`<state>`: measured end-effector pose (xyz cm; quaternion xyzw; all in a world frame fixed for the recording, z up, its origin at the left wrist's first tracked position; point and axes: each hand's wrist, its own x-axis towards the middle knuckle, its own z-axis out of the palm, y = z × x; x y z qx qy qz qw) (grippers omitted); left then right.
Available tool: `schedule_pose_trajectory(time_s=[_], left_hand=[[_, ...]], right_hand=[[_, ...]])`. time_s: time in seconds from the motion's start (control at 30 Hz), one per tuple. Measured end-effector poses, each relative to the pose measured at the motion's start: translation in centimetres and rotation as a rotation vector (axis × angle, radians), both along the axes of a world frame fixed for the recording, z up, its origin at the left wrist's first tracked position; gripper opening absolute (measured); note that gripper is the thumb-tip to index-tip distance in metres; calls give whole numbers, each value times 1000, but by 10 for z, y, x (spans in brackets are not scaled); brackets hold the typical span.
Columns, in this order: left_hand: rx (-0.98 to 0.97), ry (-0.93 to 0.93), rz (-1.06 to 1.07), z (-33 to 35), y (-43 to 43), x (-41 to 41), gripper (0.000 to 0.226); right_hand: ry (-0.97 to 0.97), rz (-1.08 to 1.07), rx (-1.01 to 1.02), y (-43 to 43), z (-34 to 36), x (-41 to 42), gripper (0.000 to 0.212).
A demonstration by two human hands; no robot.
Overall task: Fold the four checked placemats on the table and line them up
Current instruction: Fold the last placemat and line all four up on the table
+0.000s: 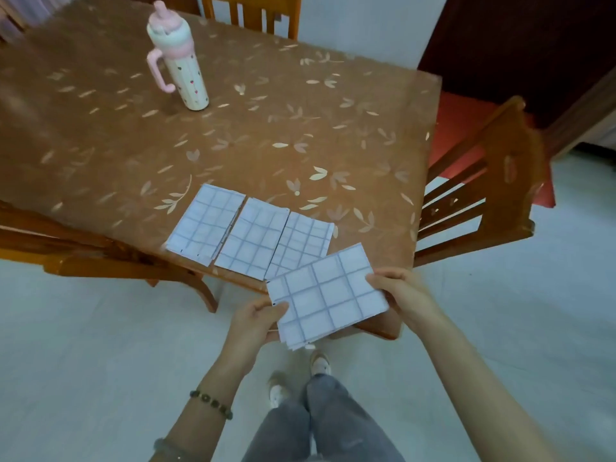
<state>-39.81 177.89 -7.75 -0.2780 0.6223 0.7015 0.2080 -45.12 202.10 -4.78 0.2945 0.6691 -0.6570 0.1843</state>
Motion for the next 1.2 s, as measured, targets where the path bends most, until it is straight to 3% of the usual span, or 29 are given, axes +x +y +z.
schedule_pose_trajectory(time_s=[0.17,0.4,0.63,0.73,0.8,0.9,1.2], left_hand=[[147,-151,85,-25,60,-2,11],[238,-408,243,-66,125,-22,20],[191,-480,268,-77,138,-40,16],[149,-494,238,-78,141,-42,17],[114,-505,198,-78,143,-42,20],[74,-515,155,-80,146,-43,23],[11,-526,83,-79,159,-42,22]], right_hand=[[143,265,346,31,-9,-65,14],[114,594,549,40,-60,-137,13],[95,644,737,52,-102,-147,5],[75,680,876,58,-112,-147,25],[87,670,894,60,-113,-147,25],[97,651,854,64,-115,-147,6],[148,614,749,76,-119,-141,6]])
